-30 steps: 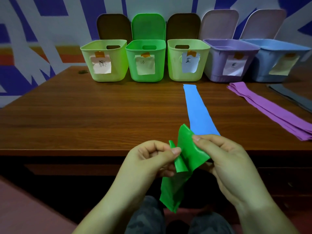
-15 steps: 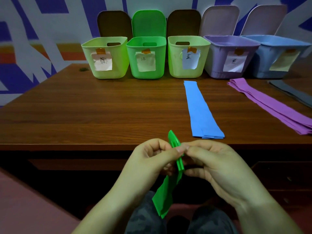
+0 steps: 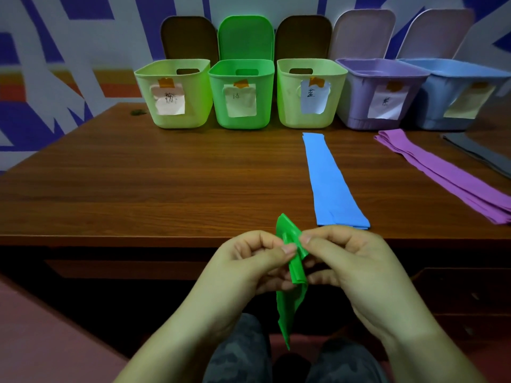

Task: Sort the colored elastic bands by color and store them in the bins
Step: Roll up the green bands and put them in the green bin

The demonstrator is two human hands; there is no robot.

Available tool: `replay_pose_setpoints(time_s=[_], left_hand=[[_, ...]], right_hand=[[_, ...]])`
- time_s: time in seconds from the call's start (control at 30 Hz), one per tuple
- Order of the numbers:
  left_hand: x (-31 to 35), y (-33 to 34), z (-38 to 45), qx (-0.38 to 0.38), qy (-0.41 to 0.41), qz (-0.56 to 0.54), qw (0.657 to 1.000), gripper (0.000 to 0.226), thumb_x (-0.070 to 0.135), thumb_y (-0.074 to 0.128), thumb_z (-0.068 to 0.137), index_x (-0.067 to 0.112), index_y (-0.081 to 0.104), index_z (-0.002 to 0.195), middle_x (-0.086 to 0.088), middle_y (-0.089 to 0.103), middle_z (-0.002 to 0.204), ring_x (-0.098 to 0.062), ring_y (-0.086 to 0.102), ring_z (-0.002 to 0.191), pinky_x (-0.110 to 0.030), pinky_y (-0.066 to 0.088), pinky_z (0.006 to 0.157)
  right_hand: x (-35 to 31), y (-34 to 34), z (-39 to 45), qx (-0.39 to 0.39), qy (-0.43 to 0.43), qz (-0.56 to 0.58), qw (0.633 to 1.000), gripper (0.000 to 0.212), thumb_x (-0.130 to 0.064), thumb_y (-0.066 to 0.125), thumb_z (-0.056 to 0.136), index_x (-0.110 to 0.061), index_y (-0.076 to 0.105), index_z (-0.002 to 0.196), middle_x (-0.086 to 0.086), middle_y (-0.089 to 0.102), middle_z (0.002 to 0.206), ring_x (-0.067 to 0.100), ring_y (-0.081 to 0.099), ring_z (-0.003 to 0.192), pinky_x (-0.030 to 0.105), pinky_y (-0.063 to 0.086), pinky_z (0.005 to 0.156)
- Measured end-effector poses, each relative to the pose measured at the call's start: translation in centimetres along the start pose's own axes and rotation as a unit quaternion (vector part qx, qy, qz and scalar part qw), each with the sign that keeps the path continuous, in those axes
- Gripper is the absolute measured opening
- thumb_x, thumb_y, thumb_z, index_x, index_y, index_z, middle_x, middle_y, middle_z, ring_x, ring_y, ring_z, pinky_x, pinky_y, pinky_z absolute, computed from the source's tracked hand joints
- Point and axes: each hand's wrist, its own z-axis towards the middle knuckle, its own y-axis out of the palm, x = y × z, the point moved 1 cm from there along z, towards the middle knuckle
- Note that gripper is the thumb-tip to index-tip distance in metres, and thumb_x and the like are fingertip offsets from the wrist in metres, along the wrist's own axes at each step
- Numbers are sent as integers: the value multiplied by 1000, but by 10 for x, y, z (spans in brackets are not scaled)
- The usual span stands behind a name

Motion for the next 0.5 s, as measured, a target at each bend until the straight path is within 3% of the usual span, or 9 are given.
replay_pose_setpoints(time_s=[0.23, 0.5], left_hand=[[8, -3, -2, 57, 23, -49, 997, 13, 16, 64, 61, 9, 54, 66, -3, 55, 50, -8, 53, 45, -20, 51, 49], [7, 1, 0, 56, 41, -40, 997, 20, 21, 67, 59, 8, 55, 70, -9, 55, 57, -13, 55, 50, -21, 52, 51]], right_hand=[[-4, -13, 5, 62, -44, -10, 997, 23, -2, 68, 79, -13, 74, 60, 4, 69, 62, 8, 60, 52, 18, 49, 46], [-9, 3, -8, 4, -96, -94, 991, 19, -10, 70, 78, -24, 76, 66, -3, 72, 65, 4, 64, 55, 15, 50, 51]])
